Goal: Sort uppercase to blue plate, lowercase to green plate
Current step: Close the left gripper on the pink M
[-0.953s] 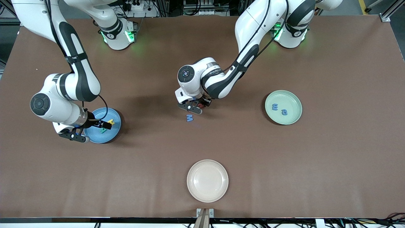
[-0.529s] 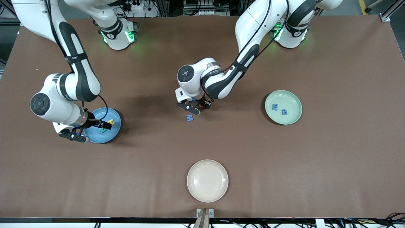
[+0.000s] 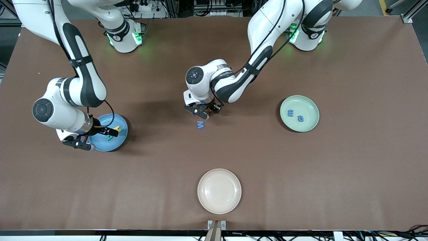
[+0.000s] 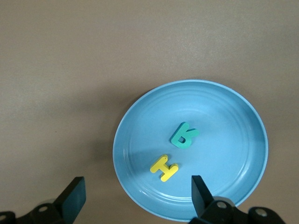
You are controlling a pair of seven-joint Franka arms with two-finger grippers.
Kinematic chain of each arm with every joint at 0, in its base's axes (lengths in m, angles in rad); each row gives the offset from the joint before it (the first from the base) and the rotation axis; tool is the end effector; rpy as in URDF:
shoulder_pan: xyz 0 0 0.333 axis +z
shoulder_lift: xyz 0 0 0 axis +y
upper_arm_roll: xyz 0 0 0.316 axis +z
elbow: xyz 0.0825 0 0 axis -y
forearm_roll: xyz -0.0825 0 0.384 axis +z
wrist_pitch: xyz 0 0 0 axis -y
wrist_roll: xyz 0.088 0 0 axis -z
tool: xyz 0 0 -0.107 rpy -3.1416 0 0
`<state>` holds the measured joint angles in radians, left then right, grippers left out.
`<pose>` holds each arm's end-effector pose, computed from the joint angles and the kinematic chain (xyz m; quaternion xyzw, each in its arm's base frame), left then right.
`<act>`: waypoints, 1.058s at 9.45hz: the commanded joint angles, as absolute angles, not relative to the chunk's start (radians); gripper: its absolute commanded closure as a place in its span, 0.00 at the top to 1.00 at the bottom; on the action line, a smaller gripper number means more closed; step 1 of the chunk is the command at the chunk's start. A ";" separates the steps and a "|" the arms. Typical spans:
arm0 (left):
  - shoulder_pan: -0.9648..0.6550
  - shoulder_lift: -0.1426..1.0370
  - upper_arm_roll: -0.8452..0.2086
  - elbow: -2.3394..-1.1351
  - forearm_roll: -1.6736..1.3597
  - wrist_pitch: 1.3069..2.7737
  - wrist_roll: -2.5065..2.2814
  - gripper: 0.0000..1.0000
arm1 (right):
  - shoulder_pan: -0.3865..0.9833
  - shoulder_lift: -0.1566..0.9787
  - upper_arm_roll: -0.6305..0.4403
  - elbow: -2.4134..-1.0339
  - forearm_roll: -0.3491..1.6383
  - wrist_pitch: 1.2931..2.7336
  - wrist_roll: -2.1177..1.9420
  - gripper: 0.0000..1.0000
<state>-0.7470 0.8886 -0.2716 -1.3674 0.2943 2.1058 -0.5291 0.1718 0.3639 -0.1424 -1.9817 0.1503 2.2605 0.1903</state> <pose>0.4230 -0.5853 0.1853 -0.9579 0.2811 0.0308 0.0499 0.6002 0.0243 0.2773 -0.9907 0.1265 0.0427 0.0260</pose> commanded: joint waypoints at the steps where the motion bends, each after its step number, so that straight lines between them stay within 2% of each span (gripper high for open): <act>1: -0.745 0.893 -0.291 -1.356 0.321 2.118 -0.482 0.52 | 0.173 0.333 -0.143 -2.002 0.132 2.256 0.190 1.00; 10: -0.747 0.896 -0.282 -1.359 0.371 2.118 -0.198 0.53 | 0.173 0.336 -0.143 -1.999 0.132 2.269 0.190 1.00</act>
<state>-0.7452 0.8890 -0.2791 -1.3666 0.3339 2.1179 -0.2175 0.1722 0.3639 -0.1424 -1.9817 0.1502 2.2645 0.1901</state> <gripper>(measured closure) 0.471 0.000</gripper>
